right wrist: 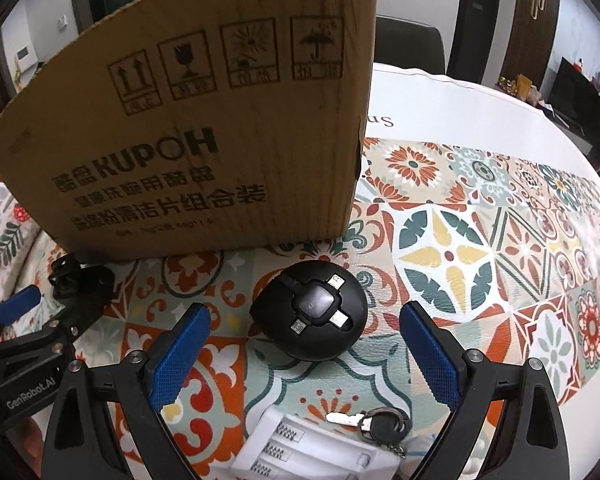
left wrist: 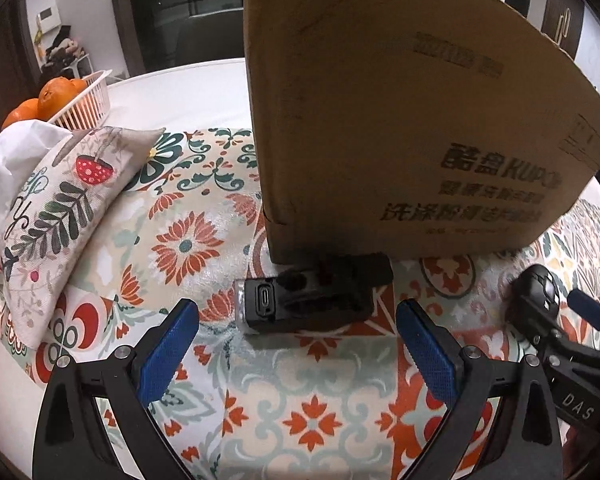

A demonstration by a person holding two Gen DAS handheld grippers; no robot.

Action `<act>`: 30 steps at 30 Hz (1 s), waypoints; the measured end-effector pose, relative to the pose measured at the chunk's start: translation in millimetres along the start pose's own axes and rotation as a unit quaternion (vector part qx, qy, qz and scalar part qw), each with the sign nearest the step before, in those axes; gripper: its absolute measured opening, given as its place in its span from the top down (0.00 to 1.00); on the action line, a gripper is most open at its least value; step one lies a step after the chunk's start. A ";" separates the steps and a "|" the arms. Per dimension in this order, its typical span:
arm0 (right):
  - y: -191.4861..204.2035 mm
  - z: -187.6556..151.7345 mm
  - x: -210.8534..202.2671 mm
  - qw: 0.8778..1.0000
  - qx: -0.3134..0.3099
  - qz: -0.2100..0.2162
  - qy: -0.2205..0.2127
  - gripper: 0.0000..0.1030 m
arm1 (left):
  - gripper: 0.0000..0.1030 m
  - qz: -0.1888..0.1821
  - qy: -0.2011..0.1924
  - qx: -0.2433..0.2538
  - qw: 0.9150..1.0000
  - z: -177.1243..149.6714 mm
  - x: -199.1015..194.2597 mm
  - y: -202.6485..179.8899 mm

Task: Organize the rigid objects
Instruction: 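Grasp the black rectangular device with the left tool while the right tool grasps the black round gadget, then lift the black device in the left tool while the right tool carries the round gadget over the box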

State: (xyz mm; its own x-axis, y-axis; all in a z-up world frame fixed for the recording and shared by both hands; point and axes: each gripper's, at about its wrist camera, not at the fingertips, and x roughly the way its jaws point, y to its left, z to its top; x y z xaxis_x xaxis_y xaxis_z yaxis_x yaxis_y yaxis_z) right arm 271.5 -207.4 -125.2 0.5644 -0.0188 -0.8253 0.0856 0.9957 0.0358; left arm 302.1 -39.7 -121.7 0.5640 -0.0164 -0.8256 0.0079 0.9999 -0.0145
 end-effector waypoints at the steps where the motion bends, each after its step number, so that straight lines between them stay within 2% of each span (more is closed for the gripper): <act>1: -0.5 -0.2 1.6 1.000 0.001 -0.002 0.002 0.07 | 0.03 0.003 -0.001 -0.001 1.000 0.5 1.8 -0.1; 6: -3.6 2.1 6.7 1.000 0.008 -0.010 0.003 0.10 | 0.03 0.005 0.006 -0.007 1.000 4.3 13.5 1.5; 11: -3.2 4.5 14.5 1.000 0.006 -0.011 0.008 0.26 | 0.04 0.007 0.013 -0.008 1.000 6.7 24.5 2.5; 16: 1.0 3.0 14.3 1.000 0.000 -0.010 0.006 0.38 | 0.12 0.007 0.011 -0.008 1.000 6.4 27.7 0.7; 18: 2.3 2.6 13.8 1.000 -0.001 -0.009 0.005 0.38 | 0.16 0.009 0.008 -0.005 1.000 5.7 27.7 -1.2; 21: 3.3 1.0 13.0 1.000 -0.002 -0.010 0.001 0.38 | 0.29 0.005 0.000 0.001 1.000 2.8 26.7 -1.2; 30: -1.2 -6.7 9.4 1.000 0.000 -0.004 -0.004 0.39 | 0.30 -0.001 -0.005 0.006 1.000 -8.6 15.9 -0.1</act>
State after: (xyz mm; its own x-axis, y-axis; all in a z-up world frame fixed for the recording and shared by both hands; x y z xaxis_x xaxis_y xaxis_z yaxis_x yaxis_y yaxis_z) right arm 271.2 -208.1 -136.7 0.5695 -0.0283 -0.8215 0.0910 0.9954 0.0289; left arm 304.0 -40.0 -139.7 0.5720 -0.0186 -0.8201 0.0186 0.9998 -0.0097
